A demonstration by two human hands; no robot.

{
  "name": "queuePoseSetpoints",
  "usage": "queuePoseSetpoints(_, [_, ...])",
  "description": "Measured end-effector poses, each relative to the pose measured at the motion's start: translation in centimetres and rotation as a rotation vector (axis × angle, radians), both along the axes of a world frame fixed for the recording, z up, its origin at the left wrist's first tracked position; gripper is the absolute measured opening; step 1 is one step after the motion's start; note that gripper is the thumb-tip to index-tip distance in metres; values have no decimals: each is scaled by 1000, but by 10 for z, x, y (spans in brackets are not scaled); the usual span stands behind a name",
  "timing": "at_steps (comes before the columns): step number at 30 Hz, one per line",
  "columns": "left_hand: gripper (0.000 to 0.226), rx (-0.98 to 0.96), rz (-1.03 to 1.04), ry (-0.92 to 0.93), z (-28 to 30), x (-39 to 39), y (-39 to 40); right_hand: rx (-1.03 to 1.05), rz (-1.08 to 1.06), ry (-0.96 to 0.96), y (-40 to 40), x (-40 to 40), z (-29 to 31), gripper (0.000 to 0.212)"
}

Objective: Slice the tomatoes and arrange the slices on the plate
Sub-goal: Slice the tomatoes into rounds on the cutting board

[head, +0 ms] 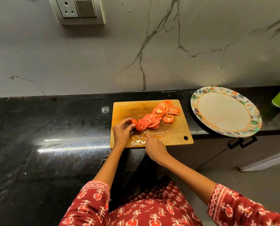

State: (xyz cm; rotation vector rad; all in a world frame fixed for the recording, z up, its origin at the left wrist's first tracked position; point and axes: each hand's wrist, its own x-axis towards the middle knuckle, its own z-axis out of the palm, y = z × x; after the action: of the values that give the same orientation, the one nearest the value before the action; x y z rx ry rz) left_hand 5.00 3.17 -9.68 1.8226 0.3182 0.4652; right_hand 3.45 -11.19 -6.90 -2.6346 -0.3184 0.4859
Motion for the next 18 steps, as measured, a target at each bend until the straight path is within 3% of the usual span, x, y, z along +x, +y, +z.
queuePoseSetpoints(6, [31, -17, -65, 18, -1, 2, -4, -22, -1, 41, 0, 2, 4, 24])
queuePoseSetpoints(9, [44, -48, -164, 49, -3, 2, -10, -27, -17, 56, 2, 2, 7, 25])
queuePoseSetpoints(18, [45, -8, -97, 48, 0, 3, -10, -65, 19, 4, -19, -14, 0, 23])
